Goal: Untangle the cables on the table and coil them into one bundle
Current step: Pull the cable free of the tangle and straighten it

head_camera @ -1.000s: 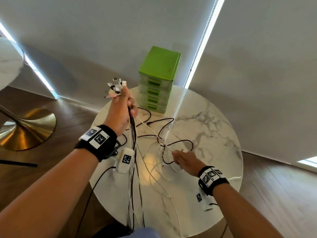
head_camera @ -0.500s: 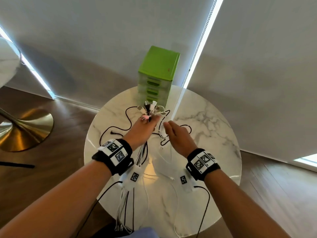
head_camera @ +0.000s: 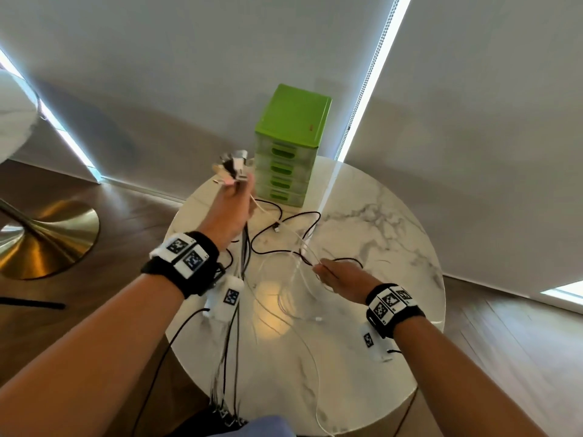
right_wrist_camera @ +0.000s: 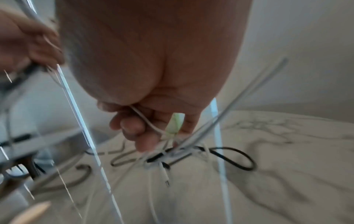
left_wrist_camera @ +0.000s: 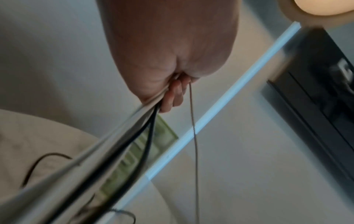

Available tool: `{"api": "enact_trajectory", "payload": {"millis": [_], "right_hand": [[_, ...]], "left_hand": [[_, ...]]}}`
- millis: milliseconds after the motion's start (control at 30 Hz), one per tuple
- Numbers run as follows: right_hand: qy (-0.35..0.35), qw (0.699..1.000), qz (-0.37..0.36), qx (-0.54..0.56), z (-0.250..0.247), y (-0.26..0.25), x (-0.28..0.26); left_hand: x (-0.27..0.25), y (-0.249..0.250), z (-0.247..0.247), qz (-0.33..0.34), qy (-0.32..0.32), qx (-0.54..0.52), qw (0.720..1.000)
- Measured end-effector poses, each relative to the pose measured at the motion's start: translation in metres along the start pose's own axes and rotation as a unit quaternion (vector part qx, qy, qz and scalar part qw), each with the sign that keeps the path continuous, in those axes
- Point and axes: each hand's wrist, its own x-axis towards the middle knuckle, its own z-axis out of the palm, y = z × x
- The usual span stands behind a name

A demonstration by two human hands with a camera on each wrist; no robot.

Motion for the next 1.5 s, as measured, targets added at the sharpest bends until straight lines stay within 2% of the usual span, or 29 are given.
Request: {"api": "enact_trajectory", "payload": {"millis": [133,200,300,400,500,567,633,767,900,967,1033,1167,1267,1367,1433,1500], "right_hand": [[-0.009,0.998,0.053,-0.022,0.005,0.035,-0.015],[0.023,0.996,0.086,0.008,0.004,0.041,-0.023],[0.096,0.990,0.099,0.013,-0.002,0.038,-0.019],[0.149,0.988,0.048,0.012,-0.008,0.005,0.003],[0.196,0.975,-0.062,0.080,-0.011,-0.058,0.024],[0.150,0.975,-0.117,0.113,-0.009,-0.105,0.034],[0.099,0.977,-0.166,0.092,-0.002,-0.144,0.045],[0.050,0.968,-0.244,0.038,0.017,-0.188,0.066],[0.049,0.958,-0.254,0.126,0.037,-0.207,0.089],[0.045,0.952,-0.243,0.180,0.044,-0.220,0.100],[0.044,0.944,-0.262,0.195,0.049,-0.239,0.112],[0.019,0.938,-0.285,0.195,0.064,-0.274,0.135],[-0.019,0.950,-0.276,0.145,0.094,-0.280,0.153],[-0.076,0.969,-0.227,0.061,0.127,-0.266,0.167],[-0.149,0.971,-0.180,-0.049,0.148,-0.256,0.171],[-0.202,0.953,-0.137,-0.177,0.164,-0.248,0.171]], "left_hand": [[0.013,0.025,-0.034,0.022,0.093,-0.039,0.995],[0.018,0.033,-0.051,0.038,0.132,-0.053,0.989],[0.014,0.034,-0.061,0.047,0.113,0.015,0.992],[0.001,0.029,-0.049,0.052,0.064,0.071,0.994],[-0.008,0.022,-0.042,0.029,0.036,0.070,0.996],[-0.015,0.020,-0.042,0.017,0.020,0.078,0.997],[-0.022,0.019,-0.046,0.019,0.012,0.102,0.994],[-0.033,0.020,-0.074,0.037,0.028,0.132,0.990],[-0.049,0.017,-0.127,0.034,0.123,0.101,0.987],[-0.059,0.014,-0.154,0.004,0.162,0.145,0.976],[-0.071,0.008,-0.182,0.006,0.181,0.164,0.970],[-0.090,-0.006,-0.231,-0.014,0.235,0.103,0.966],[-0.107,-0.010,-0.260,-0.008,0.235,0.085,0.968],[-0.119,-0.002,-0.278,0.010,0.248,0.045,0.968],[-0.125,-0.001,-0.286,0.020,0.251,0.045,0.967],[-0.131,-0.005,-0.292,0.018,0.241,0.036,0.970]]}}
